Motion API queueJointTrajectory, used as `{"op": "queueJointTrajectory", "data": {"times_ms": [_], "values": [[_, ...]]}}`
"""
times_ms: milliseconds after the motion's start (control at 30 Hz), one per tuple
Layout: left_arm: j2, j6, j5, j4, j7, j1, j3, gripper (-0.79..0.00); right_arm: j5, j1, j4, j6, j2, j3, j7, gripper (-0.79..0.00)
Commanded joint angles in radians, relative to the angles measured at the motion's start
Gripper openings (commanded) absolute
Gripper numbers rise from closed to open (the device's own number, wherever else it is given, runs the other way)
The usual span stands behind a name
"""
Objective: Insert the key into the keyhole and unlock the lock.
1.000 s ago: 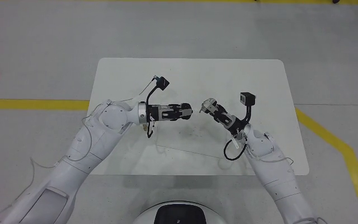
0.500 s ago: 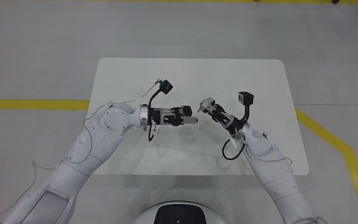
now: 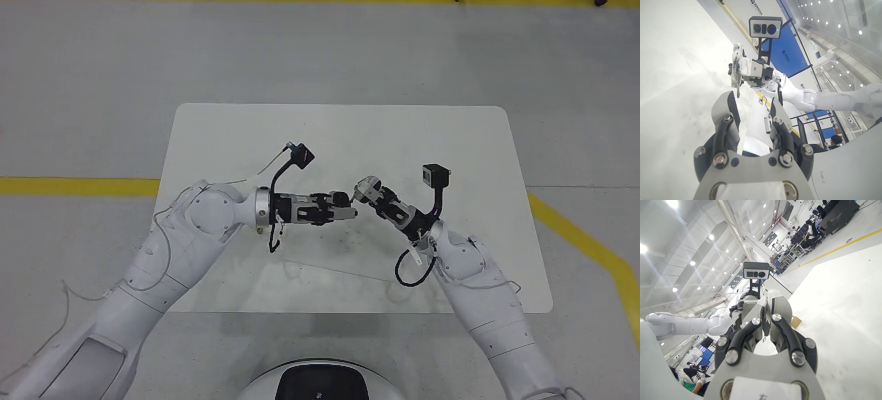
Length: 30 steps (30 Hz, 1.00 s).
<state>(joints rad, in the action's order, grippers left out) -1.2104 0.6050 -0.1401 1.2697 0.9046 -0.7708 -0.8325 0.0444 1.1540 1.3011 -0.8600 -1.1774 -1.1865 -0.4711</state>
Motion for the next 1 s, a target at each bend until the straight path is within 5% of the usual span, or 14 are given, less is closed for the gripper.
{"op": "queueJointTrajectory", "data": {"times_ms": [0,233,600,967], "values": [[-0.002,-0.001,0.000,-0.004,0.000,0.002,0.004,-0.471,0.001,0.000,0.000,0.000,0.000,0.000,-0.001,-0.785],[-0.009,-0.002,0.001,-0.021,-0.001,0.011,0.012,-0.526,0.007,0.001,-0.002,-0.004,0.001,-0.003,-0.005,-0.785],[-0.016,-0.002,-0.013,-0.045,-0.011,0.013,0.009,-0.785,-0.003,0.011,0.007,-0.011,0.004,-0.008,-0.005,-0.785],[-0.009,0.012,-0.044,-0.063,-0.010,0.002,-0.036,-0.785,0.003,0.016,0.011,-0.018,0.006,-0.011,-0.013,-0.785]]}}
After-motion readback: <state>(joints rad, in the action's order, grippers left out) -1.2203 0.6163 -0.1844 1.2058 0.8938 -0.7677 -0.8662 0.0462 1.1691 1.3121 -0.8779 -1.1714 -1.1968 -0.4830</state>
